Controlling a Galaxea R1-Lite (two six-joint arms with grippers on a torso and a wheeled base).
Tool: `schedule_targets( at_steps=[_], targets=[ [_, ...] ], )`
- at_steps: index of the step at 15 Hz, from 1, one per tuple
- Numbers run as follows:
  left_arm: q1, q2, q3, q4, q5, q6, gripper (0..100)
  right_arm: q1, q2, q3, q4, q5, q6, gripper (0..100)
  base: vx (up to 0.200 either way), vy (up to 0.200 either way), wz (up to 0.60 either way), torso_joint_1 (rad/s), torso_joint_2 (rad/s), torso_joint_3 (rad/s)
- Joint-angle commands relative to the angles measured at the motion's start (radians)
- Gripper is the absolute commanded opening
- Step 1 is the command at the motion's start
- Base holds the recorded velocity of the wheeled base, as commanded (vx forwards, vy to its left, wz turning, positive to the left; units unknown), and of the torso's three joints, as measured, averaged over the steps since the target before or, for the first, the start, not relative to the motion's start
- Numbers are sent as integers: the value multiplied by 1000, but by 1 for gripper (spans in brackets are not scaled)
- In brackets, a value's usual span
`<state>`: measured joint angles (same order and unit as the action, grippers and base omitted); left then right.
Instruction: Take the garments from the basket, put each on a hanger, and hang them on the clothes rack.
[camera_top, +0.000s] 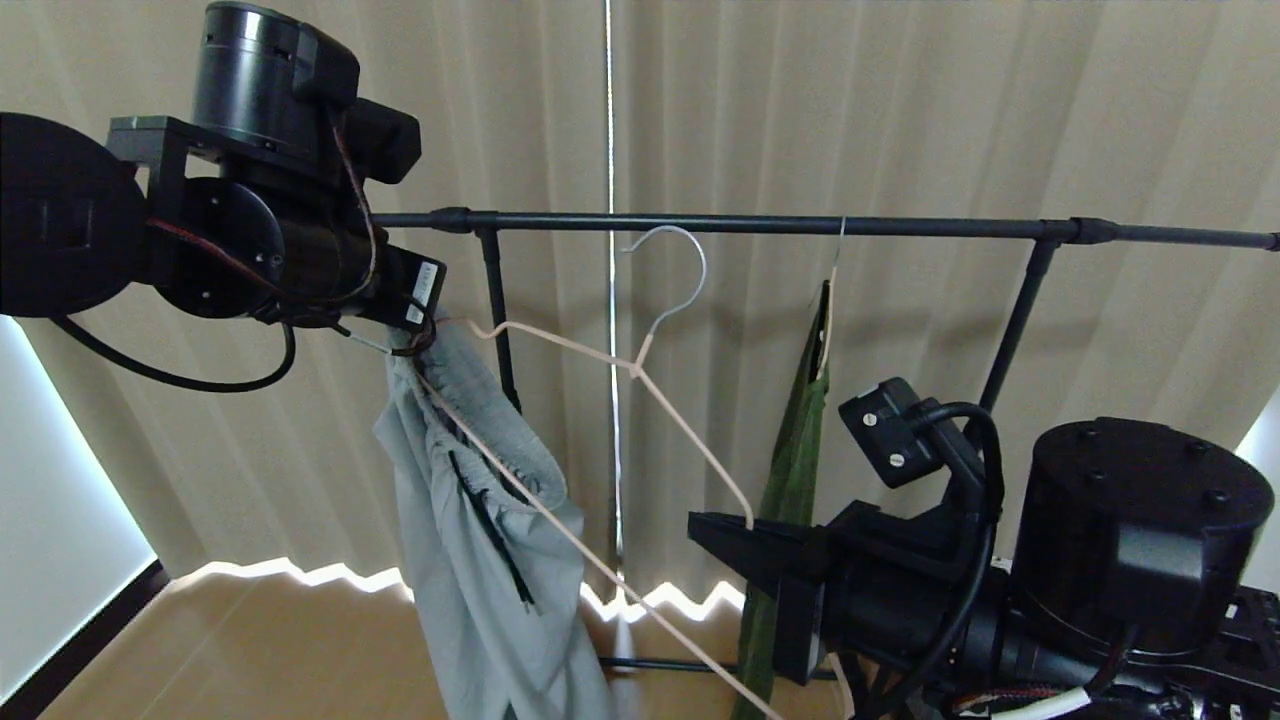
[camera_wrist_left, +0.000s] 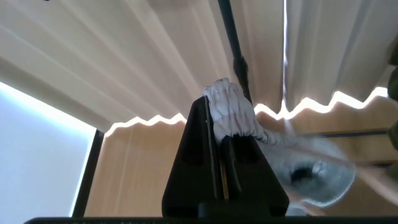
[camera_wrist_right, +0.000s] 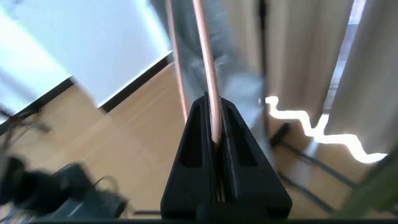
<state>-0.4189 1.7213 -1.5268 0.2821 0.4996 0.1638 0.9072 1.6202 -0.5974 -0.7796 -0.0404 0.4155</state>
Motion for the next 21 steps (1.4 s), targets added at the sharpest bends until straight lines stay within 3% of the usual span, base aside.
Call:
schedule_targets(
  at_steps=[1,6,13,17,21],
  targets=[
    [-4,0,-6,0,1,0,0,19,-3,2,0,1,2,0,0,0,0,0,0,0],
    [-20,-6,5,11,1,-1,0,1,1,-13,-1,-12,2,0,0,0,0,0,0,0],
    [-46,-22,-4,60,114,20,0,-21,20,-30,-1,-49,0,0,0,0,0,0,0,0],
    [-40,-58,5,129,122,42,0,-28,20,-35,-3,-59,0,0,0,0,0,0,0,0],
    [-135,-52,-4,126,122,3,0,-24,23,-33,-9,-58,0,0,0,0,0,0,0,0]
  ],
)
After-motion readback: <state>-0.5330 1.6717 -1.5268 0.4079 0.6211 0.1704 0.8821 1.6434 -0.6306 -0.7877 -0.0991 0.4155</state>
